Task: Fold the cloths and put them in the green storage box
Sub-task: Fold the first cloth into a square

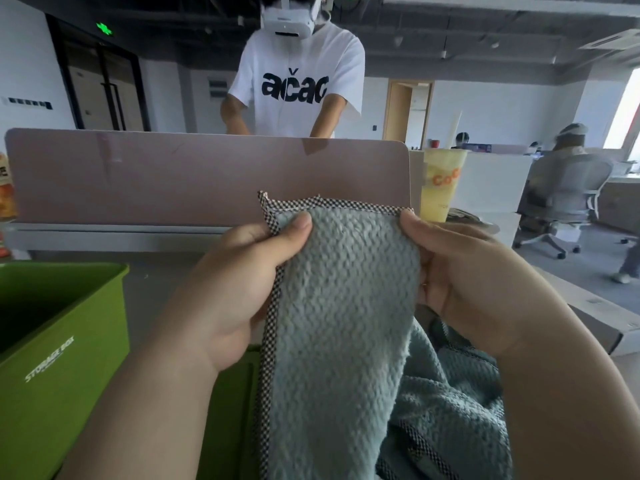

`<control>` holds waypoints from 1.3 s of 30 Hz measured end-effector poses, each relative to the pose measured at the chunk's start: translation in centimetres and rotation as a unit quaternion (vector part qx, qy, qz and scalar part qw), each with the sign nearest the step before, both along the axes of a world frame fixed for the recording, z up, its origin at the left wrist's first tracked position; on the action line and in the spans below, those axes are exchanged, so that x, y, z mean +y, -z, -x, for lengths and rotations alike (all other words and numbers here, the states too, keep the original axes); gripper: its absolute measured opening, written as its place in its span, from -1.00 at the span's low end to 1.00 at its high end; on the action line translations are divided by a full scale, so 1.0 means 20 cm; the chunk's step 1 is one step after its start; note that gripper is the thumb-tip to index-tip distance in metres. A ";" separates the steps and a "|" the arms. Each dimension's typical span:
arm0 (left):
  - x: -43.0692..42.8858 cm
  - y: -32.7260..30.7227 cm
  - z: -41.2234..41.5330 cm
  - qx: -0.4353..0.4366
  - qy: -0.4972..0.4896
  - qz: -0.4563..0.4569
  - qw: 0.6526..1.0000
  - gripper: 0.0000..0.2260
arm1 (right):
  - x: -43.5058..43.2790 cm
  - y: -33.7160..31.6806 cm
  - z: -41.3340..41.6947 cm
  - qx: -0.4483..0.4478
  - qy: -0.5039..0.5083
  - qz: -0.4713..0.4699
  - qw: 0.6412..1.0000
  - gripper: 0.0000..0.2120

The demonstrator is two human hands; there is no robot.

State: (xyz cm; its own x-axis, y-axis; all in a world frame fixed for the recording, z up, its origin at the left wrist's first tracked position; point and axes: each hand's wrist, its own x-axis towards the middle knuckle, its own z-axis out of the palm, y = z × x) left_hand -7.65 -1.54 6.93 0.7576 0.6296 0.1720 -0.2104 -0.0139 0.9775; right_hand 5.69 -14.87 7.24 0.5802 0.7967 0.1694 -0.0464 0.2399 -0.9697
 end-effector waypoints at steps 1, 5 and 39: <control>-0.01 -0.01 0.00 0.003 0.015 0.010 1.000 -0.73 | 0.00 0.00 0.01 0.000 0.004 -0.008 1.000 -0.70; -0.02 0.05 0.00 -0.054 0.023 0.057 0.997 -0.61 | 0.00 -0.01 0.01 -0.009 0.024 -0.040 0.999 -0.68; 0.03 0.05 -0.04 0.029 0.110 0.127 0.985 -0.70 | 0.07 0.05 -0.04 0.057 0.100 -0.018 0.993 -0.65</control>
State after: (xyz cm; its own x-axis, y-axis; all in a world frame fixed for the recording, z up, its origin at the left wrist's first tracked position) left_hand -6.92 -0.91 5.89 0.8844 0.4665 -0.0174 -0.1252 0.2729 0.9538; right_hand 6.42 -13.55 6.29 0.7436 0.6578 0.1196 -0.1038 0.2903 -0.9513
